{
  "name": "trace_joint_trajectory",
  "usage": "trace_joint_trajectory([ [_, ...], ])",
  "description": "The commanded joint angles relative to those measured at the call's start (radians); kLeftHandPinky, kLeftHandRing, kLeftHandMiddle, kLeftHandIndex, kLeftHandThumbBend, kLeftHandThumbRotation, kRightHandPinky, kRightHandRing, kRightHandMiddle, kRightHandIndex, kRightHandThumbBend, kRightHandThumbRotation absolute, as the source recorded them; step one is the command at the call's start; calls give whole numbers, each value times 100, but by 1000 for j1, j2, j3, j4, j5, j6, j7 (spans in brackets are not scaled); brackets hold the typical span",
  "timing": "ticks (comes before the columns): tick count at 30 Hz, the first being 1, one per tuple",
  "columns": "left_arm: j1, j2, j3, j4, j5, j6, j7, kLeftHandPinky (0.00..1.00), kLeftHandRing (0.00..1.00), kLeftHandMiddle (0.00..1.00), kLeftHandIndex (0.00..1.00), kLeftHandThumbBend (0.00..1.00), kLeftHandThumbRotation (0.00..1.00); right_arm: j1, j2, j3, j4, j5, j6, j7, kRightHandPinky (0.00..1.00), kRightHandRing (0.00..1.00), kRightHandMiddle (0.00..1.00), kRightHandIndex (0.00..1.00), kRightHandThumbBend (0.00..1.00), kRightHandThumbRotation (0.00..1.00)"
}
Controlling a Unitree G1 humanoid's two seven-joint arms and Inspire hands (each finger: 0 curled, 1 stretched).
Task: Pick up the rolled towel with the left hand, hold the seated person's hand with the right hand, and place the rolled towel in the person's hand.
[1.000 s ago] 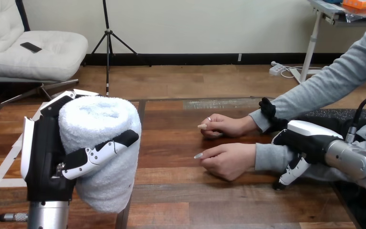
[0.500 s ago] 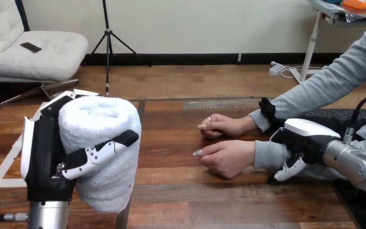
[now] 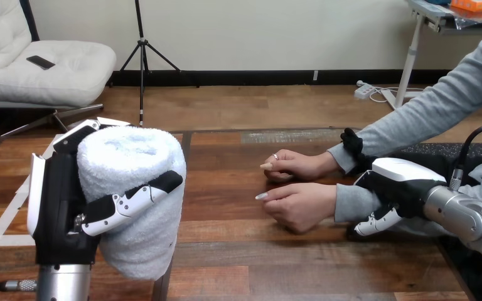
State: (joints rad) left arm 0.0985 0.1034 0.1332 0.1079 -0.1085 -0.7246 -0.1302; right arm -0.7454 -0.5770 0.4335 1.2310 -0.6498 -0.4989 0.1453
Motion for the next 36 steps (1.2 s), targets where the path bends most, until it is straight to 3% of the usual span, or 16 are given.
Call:
trace_joint_trajectory([
  [1,-54,-3,0,-24,-4,-23,3,26,31,38,43,67,0,-9,9,10,-10,-2,-20,-31,43,46,51,53,58,34],
  [19,-47,-8,-4,-33,-7,-13,5,26,32,39,43,67,0,1,13,2,-18,8,-54,-66,37,41,45,47,49,41],
  [36,-48,-10,-6,-29,-5,-22,3,26,32,39,43,66,0,7,14,1,-19,11,-75,-92,28,33,38,38,44,38],
])
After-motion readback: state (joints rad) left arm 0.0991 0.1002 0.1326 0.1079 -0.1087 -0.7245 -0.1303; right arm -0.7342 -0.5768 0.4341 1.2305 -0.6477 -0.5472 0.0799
